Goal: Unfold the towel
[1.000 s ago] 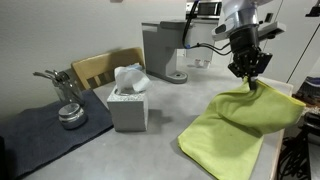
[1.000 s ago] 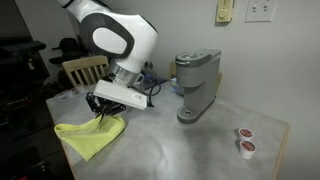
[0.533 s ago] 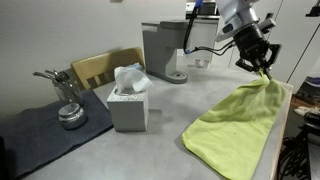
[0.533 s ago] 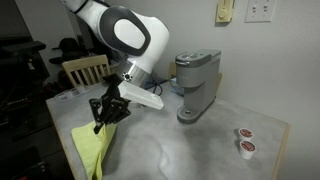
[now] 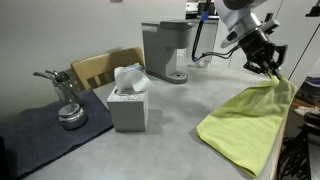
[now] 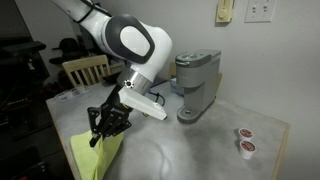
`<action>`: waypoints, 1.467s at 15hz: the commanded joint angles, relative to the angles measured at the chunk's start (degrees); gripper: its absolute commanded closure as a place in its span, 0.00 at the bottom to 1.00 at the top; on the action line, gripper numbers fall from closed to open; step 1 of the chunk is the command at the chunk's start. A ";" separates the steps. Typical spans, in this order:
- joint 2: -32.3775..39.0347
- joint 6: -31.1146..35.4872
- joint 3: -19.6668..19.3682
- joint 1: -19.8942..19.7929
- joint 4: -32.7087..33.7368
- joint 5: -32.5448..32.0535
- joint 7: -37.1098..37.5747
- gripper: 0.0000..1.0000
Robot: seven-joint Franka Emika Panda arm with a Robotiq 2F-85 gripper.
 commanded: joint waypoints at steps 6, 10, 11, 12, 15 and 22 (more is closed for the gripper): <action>-1.50 11.03 2.29 -0.11 -6.97 12.59 24.37 0.22; -2.72 21.20 4.29 1.19 -10.09 16.67 34.98 0.00; -3.12 23.91 4.78 1.48 -10.91 17.40 37.65 0.00; -3.70 26.52 5.26 1.79 -11.74 17.90 40.15 0.00; -6.00 33.01 6.50 2.76 -14.28 19.10 48.36 0.00; -13.39 33.63 9.99 6.89 -18.18 20.51 70.16 0.00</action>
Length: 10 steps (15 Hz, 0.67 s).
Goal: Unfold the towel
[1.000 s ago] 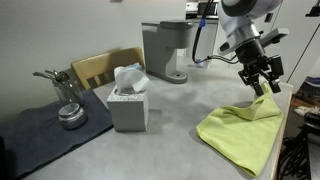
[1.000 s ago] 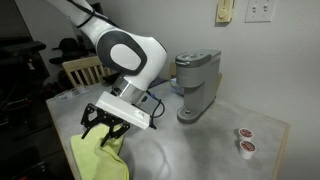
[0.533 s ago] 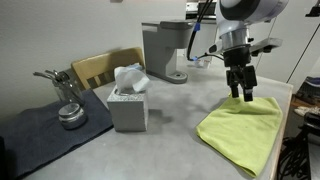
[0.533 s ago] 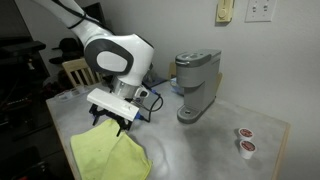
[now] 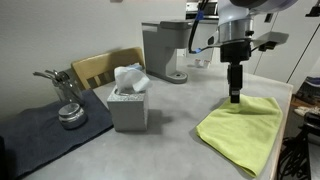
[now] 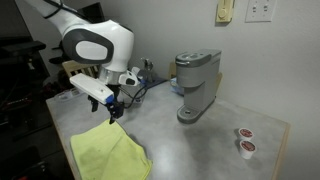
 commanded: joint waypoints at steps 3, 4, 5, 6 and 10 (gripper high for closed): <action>-9.67 -0.87 2.35 4.12 -3.76 0.13 16.80 0.00; -11.55 -1.40 2.64 4.91 -3.65 -0.03 19.80 0.00; -12.93 -1.81 2.83 5.58 -3.43 -0.49 22.63 0.00; -14.30 -2.09 2.99 6.09 -3.14 -0.84 25.19 0.00; -19.50 -3.09 3.13 6.90 -2.32 -2.16 35.04 0.00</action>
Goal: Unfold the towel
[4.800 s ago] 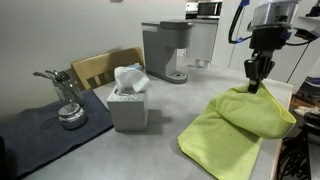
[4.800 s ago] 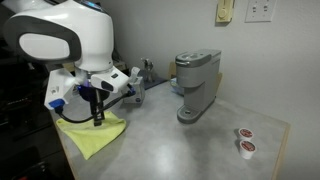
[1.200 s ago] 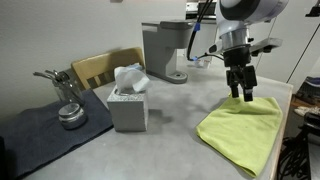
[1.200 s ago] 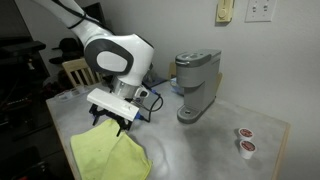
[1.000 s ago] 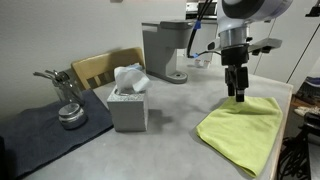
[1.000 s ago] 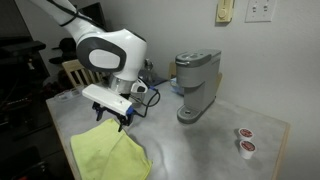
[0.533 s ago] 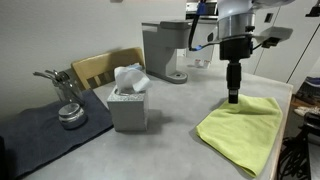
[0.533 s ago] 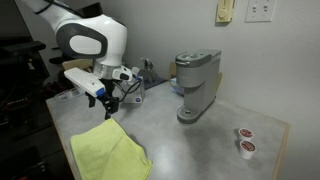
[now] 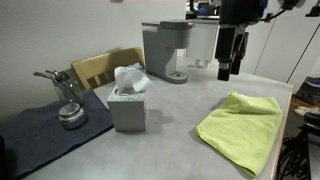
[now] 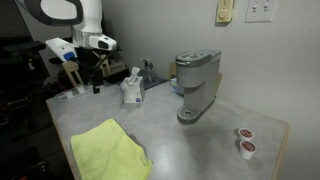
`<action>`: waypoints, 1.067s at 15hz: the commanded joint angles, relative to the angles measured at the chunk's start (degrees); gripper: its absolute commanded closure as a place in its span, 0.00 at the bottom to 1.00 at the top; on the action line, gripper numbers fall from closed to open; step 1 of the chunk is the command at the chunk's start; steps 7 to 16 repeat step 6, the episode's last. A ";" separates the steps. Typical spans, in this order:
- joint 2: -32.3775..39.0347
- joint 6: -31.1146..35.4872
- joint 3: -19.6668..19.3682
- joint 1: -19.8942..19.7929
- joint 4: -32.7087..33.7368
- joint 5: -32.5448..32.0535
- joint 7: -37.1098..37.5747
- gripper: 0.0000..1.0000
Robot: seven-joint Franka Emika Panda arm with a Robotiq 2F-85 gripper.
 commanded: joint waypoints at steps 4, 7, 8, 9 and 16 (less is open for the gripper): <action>-4.55 -1.60 -0.24 0.37 0.08 -0.43 7.46 0.00; -4.87 -1.70 -0.23 0.36 0.07 -0.43 7.89 0.00; -4.87 -1.70 -0.23 0.36 0.07 -0.43 7.89 0.00; -4.87 -1.70 -0.23 0.36 0.07 -0.43 7.89 0.00; -4.87 -1.70 -0.23 0.36 0.07 -0.43 7.89 0.00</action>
